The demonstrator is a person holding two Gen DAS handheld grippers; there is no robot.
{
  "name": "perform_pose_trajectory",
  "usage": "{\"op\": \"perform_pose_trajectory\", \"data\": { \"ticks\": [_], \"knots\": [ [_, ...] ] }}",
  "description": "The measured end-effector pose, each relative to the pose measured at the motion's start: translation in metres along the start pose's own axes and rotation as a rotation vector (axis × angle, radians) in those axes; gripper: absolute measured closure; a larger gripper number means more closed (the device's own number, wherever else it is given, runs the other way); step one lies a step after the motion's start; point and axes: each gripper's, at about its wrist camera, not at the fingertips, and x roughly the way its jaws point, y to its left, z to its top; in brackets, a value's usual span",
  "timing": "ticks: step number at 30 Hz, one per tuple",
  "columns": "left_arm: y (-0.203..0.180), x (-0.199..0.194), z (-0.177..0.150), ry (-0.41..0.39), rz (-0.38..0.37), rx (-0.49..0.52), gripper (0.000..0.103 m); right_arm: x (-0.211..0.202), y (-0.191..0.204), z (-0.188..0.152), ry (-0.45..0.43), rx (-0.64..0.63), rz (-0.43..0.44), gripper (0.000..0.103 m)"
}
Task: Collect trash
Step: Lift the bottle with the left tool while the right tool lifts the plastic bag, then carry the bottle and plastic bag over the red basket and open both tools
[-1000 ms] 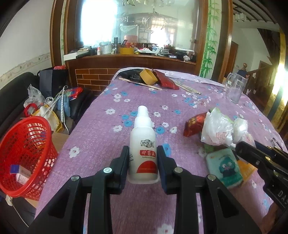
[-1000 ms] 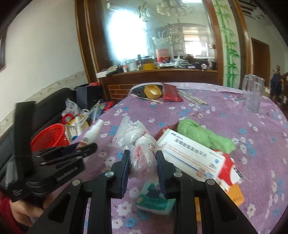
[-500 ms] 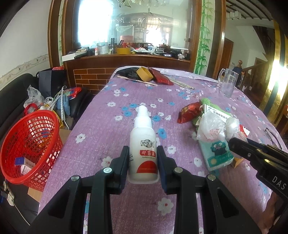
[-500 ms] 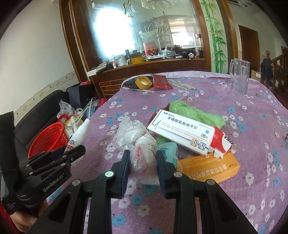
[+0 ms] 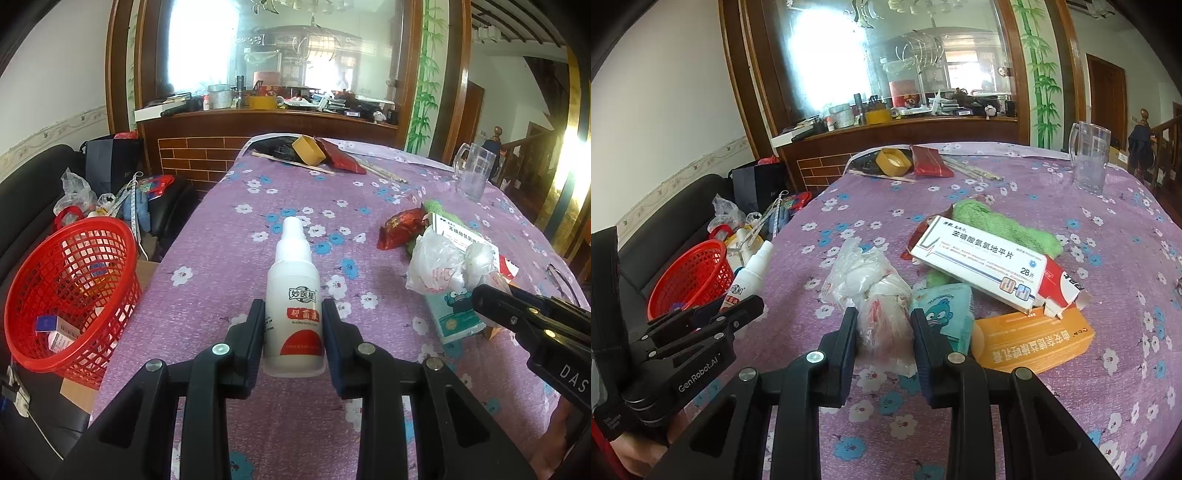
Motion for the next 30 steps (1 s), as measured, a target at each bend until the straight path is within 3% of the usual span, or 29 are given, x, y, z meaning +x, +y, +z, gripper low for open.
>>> {"op": "perform_pose_trajectory", "data": {
  "ticks": [19,30],
  "knots": [
    [0.038,-0.02,0.006,-0.019,0.022,-0.065,0.074,0.007,0.027,0.01,0.034,-0.01,0.097,0.072],
    [0.086,-0.037,0.013,-0.057,0.072,-0.148,0.074,0.019,0.074,0.029,0.048,-0.074,0.167,0.072]
  ]
}}
